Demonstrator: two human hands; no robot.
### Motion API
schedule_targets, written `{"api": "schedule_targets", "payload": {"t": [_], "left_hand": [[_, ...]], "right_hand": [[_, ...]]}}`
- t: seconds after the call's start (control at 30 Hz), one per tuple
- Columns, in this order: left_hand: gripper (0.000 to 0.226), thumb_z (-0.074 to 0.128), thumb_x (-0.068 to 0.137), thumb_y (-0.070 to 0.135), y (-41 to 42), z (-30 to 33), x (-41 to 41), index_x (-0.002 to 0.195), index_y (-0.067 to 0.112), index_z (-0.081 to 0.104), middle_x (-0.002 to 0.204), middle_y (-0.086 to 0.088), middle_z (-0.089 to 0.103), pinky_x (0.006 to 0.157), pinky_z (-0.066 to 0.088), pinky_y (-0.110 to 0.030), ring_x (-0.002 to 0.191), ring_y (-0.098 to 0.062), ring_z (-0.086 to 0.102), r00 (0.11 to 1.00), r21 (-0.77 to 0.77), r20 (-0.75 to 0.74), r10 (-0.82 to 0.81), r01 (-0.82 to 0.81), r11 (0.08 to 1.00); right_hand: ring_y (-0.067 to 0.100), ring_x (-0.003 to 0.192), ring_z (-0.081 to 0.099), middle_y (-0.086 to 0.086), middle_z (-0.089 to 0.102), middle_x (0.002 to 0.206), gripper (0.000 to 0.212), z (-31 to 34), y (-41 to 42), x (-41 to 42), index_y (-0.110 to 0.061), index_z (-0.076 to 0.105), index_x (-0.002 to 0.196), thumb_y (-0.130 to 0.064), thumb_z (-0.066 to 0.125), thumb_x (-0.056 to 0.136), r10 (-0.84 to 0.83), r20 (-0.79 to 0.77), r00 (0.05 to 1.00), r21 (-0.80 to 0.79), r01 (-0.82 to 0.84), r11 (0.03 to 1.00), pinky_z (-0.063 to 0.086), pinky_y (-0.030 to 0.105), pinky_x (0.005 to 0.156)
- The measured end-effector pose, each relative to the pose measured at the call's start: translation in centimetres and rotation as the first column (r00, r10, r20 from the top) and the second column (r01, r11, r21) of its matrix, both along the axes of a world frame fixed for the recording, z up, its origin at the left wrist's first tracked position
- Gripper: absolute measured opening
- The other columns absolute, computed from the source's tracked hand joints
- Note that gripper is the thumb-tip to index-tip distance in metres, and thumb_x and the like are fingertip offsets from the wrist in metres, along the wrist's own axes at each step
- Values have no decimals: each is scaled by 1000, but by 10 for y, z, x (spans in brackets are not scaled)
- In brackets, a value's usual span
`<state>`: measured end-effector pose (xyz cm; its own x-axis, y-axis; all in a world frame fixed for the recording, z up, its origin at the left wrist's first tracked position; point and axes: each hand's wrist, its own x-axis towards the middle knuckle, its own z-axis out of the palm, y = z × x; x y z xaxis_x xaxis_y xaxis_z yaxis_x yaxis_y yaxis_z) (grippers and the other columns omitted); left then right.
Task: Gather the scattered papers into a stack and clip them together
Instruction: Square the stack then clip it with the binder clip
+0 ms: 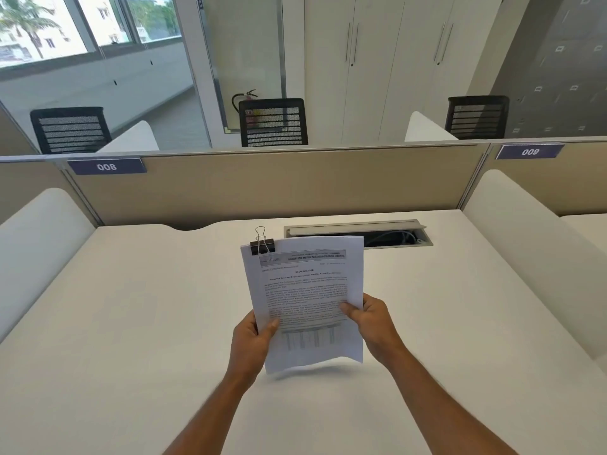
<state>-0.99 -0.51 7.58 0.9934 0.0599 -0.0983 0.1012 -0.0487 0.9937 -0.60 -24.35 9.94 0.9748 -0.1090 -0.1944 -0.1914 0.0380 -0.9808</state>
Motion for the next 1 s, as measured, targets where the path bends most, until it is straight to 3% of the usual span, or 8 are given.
{"api": "schedule_targets", "payload": {"t": [0.17, 0.3, 0.5, 0.67, 0.77, 0.87, 1.0], "left_hand": [[19, 65, 94, 6, 10, 8, 11, 106, 18, 74, 100, 4, 79, 75, 62, -34, 92, -20, 75, 998, 29, -13, 68, -68, 997], [18, 66, 93, 4, 22, 16, 25, 103, 16, 73, 100, 0, 79, 74, 63, -37, 88, -20, 76, 992, -4, -51, 117, -117, 993], [19, 68, 91, 5, 38, 30, 42, 111, 7, 70, 107, -8, 78, 83, 60, -44, 99, -31, 74, 996, -141, -92, 12, -24, 990], [20, 68, 88, 16, 51, 64, 60, 108, 13, 65, 99, -4, 77, 82, 57, -39, 94, -25, 70, 990, -297, 111, 87, -50, 954], [19, 60, 92, 3, 63, 81, 69, 106, 15, 64, 101, -7, 76, 88, 59, -34, 95, -24, 72, 980, -447, 185, 71, 19, 894], [34, 50, 95, -14, 72, 82, 70, 94, 16, 67, 104, -8, 75, 97, 56, -38, 100, -26, 72, 985, -475, 171, 1, 81, 876], [44, 48, 93, -20, 73, 77, 68, 86, 19, 68, 100, -8, 76, 100, 54, -40, 101, -26, 72, 991, -508, 133, 3, 66, 859]], "right_hand": [[26, 104, 73, 4, 76, 114, 25, 1, 4, 4, -12, 71, 119, -8, 64, 95, 94, -13, 995, 96, -92, 991, 58, 41, 90], [31, 106, 72, 7, 75, 116, 27, -11, 6, -3, -13, 69, 121, -5, 60, 96, 189, -79, 979, 98, -181, 979, 58, 50, 91], [28, 100, 72, 5, 78, 107, 32, -22, 16, -13, -17, 75, 112, 3, 55, 96, 61, -14, 998, 18, -61, 998, 58, 42, 90], [13, 101, 72, -2, 79, 106, 37, -19, 16, -27, -22, 79, 107, 5, 55, 96, -16, 127, 992, -58, 23, 998, 56, 25, 90], [0, 102, 70, -14, 78, 102, 53, -18, 16, -36, -21, 78, 104, 20, 48, 89, -56, 185, 981, -114, 78, 990, 50, 9, 85], [5, 101, 72, -10, 79, 102, 58, -24, 17, -41, -15, 78, 104, 28, 46, 83, -95, 258, 962, -119, 130, 984, 53, 13, 85], [15, 102, 73, -1, 79, 105, 57, -32, 20, -41, -13, 80, 104, 29, 50, 81, -112, 305, 946, -117, 154, 981, 55, 20, 87]]}}
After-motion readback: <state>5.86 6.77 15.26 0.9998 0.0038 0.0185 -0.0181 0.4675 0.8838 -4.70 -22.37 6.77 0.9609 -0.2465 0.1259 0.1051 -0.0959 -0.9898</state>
